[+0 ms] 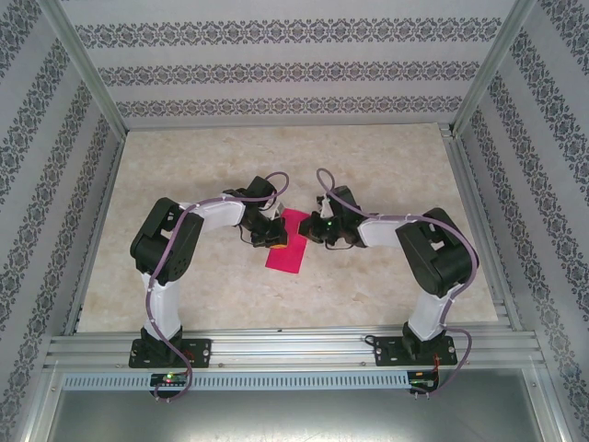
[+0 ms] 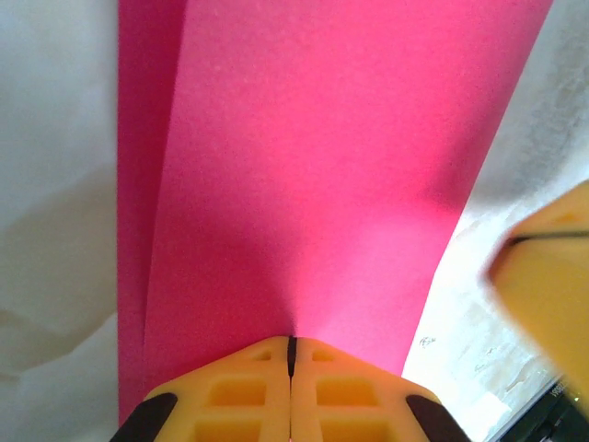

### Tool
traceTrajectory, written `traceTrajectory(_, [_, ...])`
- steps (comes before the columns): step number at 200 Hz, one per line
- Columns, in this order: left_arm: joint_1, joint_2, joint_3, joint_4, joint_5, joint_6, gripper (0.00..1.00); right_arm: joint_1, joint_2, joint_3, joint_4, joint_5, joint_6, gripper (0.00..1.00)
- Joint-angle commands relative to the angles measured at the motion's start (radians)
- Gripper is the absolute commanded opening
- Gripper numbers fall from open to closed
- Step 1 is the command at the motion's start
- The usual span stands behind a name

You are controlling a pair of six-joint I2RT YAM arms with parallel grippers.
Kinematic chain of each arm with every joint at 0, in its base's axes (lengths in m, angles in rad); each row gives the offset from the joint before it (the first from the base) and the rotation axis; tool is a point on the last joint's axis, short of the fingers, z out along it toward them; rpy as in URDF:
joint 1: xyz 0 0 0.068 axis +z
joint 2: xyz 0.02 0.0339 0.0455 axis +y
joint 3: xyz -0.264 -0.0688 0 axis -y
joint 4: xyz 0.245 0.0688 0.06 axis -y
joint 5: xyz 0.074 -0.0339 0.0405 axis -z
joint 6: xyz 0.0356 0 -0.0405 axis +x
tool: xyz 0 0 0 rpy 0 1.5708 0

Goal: Fold a paper plane with a square sheet of paper (pick it up from the middle)
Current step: Fold the square sheet of paper in half at the center of the table.

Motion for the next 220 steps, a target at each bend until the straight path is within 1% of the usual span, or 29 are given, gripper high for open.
traceTrajectory(1, [-0.007, 0.003, 0.003, -0.063, -0.076, 0.024, 0.08, -0.029, -0.001, 0.048, -0.043, -0.024, -0.047, 0.08])
traceTrajectory(21, [-0.007, 0.003, 0.002, -0.064, -0.076, 0.026, 0.08, -0.033, 0.038, 0.080, -0.047, -0.036, -0.047, 0.08])
traceTrajectory(45, [-0.006, 0.003, 0.002, -0.063, -0.074, 0.022, 0.08, -0.028, 0.067, 0.100, -0.083, 0.013, -0.055, 0.08])
traceTrajectory(105, [-0.007, 0.008, 0.004, -0.063, -0.072, 0.024, 0.08, -0.021, 0.146, 0.115, -0.148, 0.041, -0.077, 0.08])
traceTrajectory(117, [-0.006, 0.009, 0.005, -0.067, -0.076, 0.026, 0.08, -0.018, 0.136, 0.126, -0.167, 0.035, -0.077, 0.08])
traceTrajectory(134, [-0.006, 0.004, 0.004, -0.076, -0.081, 0.032, 0.08, -0.013, 0.082, 0.137, -0.190, 0.046, -0.084, 0.09])
traceTrajectory(155, [-0.006, 0.003, -0.004, -0.067, -0.076, 0.027, 0.08, -0.030, 0.050, 0.184, -0.228, 0.029, -0.102, 0.09])
traceTrajectory(185, [-0.006, 0.004, -0.005, -0.066, -0.070, 0.027, 0.08, -0.066, 0.069, 0.215, -0.216, 0.002, -0.098, 0.09])
traceTrajectory(220, [-0.006, 0.002, -0.003, -0.066, -0.069, 0.027, 0.08, -0.072, 0.121, 0.247, -0.213, -0.009, -0.097, 0.09])
